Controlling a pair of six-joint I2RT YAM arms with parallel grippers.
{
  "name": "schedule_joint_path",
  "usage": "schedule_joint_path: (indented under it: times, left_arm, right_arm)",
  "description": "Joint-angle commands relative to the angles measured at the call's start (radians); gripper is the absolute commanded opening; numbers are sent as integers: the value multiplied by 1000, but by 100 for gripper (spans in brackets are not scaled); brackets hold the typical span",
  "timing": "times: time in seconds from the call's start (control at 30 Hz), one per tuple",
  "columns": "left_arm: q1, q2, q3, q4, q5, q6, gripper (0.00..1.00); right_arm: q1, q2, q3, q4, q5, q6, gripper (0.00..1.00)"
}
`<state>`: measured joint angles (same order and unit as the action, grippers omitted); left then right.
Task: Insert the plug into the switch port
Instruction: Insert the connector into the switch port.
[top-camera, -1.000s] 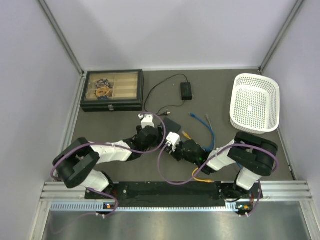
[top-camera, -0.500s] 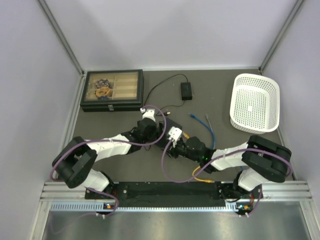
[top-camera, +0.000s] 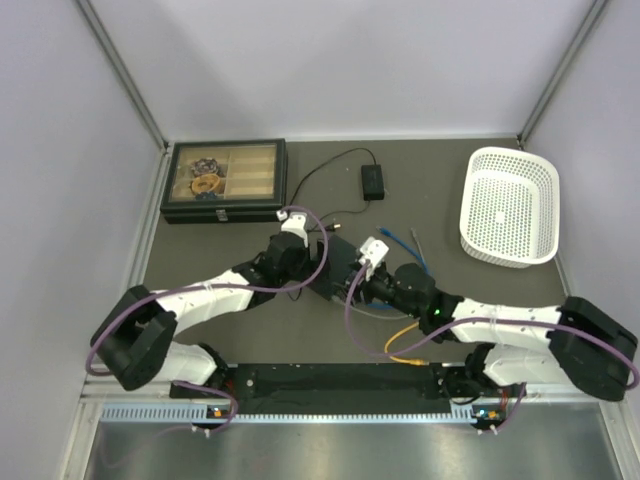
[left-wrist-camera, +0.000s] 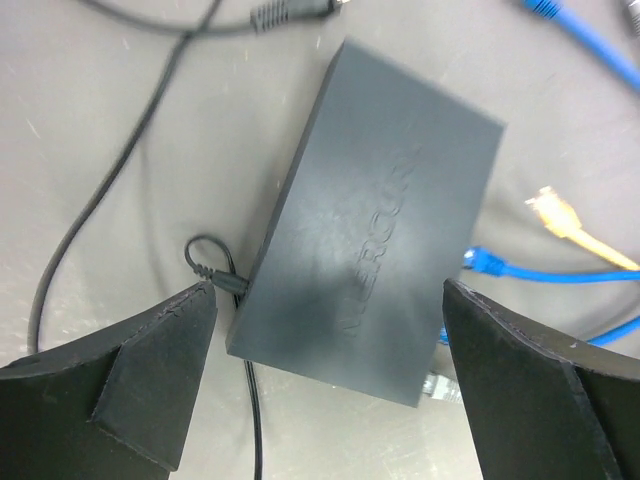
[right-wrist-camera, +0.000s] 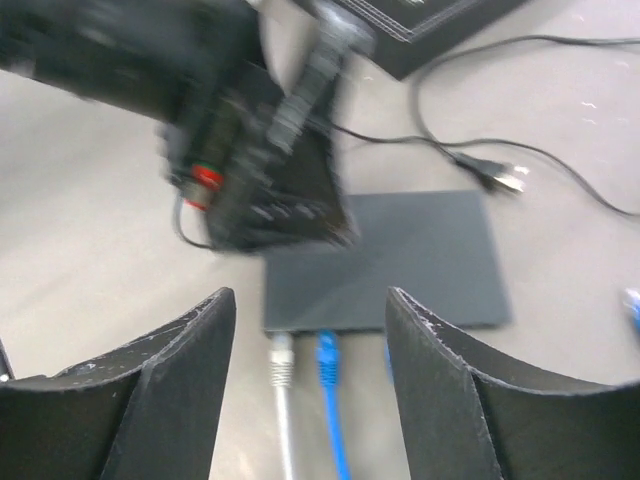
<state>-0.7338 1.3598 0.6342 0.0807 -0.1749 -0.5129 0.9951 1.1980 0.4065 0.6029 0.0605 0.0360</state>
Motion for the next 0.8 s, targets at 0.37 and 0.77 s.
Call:
schedule_joint_path:
  times: [0.37, 0.77]
  left_arm:
    - [33, -310, -54, 64, -78, 63, 99]
    - [34, -398, -146, 198, -28, 113, 99]
  right_arm:
    - [-288, -207, -89, -249, -24, 36, 52]
    - [-371, 76, -130, 87, -186, 35, 45]
